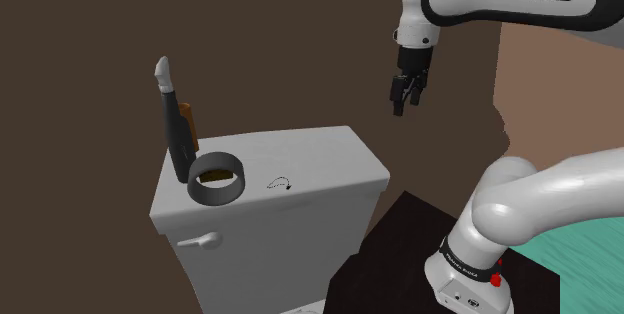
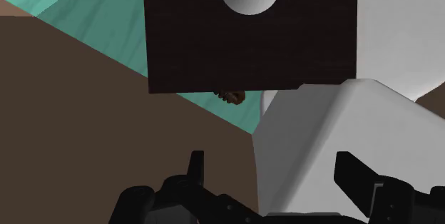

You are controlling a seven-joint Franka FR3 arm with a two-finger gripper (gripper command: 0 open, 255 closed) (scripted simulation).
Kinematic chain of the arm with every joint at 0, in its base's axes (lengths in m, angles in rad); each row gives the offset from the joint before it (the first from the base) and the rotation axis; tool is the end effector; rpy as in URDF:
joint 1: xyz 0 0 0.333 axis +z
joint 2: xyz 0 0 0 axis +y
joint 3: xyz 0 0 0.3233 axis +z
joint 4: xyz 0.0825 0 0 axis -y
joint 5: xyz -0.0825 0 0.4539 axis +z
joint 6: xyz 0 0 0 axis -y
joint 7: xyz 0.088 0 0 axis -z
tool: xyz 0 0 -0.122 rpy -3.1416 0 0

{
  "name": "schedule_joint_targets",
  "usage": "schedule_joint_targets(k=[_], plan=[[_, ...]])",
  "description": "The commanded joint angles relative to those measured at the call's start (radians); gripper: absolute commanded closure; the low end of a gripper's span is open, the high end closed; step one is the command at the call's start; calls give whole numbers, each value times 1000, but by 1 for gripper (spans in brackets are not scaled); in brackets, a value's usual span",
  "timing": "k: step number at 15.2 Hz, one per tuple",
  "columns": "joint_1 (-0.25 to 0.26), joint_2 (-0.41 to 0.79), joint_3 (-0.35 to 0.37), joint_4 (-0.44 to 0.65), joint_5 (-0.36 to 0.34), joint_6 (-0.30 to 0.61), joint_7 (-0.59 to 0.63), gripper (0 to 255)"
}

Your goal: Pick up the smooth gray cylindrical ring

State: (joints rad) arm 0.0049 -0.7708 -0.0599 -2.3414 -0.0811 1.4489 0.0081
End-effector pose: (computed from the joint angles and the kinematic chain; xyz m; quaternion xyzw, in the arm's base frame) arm 0.3595 -0.0344 0.5727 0.9976 -0.0242 -0.0615 0.0187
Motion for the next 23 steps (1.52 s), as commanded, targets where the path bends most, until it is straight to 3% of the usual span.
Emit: schedule_joint_targets(k=[1, 12, 23], plan=[[0, 0, 0, 0, 0, 0, 0, 0], [138, 249, 121, 144, 89, 157, -30, 0], [248, 498, 250, 358, 116, 251, -58, 0]])
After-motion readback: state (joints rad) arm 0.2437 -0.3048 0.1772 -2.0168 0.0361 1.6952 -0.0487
